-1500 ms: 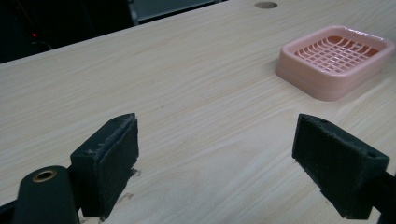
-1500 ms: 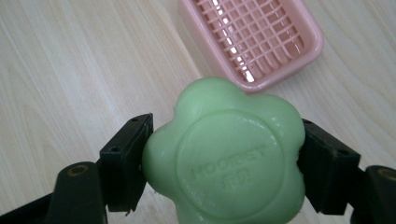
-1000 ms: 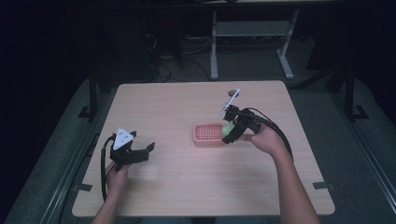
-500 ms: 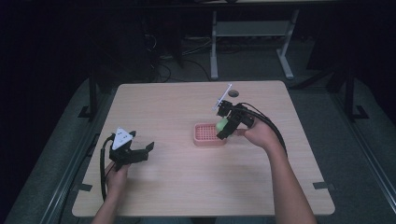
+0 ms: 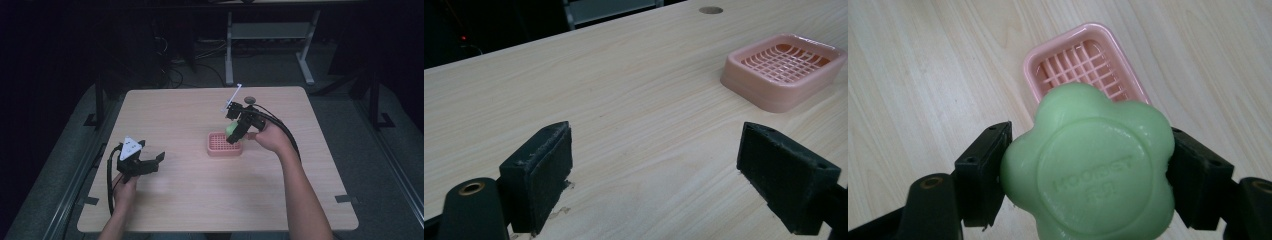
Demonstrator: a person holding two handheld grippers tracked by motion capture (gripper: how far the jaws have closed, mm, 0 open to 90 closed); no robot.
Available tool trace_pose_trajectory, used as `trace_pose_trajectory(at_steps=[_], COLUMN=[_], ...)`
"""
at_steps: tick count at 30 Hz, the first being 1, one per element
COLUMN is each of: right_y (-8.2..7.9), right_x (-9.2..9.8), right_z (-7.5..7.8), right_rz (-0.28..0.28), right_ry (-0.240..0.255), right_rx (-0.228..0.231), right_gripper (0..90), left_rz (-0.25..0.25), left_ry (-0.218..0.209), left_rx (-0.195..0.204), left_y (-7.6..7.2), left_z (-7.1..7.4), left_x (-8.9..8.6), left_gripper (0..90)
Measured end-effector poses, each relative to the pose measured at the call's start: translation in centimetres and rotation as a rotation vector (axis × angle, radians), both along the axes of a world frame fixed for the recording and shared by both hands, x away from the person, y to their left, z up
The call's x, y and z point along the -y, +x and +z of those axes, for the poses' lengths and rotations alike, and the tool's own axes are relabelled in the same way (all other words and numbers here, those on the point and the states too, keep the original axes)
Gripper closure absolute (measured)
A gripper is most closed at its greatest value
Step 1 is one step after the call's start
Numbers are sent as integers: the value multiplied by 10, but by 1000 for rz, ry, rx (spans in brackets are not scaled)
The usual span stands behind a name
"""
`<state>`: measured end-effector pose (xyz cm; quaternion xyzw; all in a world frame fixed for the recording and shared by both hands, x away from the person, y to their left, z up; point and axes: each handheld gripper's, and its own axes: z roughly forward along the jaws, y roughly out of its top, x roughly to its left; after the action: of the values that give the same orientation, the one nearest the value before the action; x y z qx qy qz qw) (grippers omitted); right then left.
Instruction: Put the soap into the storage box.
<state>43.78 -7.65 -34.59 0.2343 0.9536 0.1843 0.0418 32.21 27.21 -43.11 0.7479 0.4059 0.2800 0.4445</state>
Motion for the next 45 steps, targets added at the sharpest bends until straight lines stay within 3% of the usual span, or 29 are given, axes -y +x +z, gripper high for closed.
trace_pose_trajectory(at_steps=[17, 45], right_y=[15, 42], right_x=[-16, -37], right_z=[-5, -52], right_rz=[0, -57], right_ry=[-5, -47], right_rx=[-12, -99], right_gripper=[260, 259], left_rz=[1, -1], left_ry=[-3, -10], left_rx=[2, -1], left_y=[0, 0], left_z=[0, 0], left_x=[-1, 0], left_gripper=[143, 143])
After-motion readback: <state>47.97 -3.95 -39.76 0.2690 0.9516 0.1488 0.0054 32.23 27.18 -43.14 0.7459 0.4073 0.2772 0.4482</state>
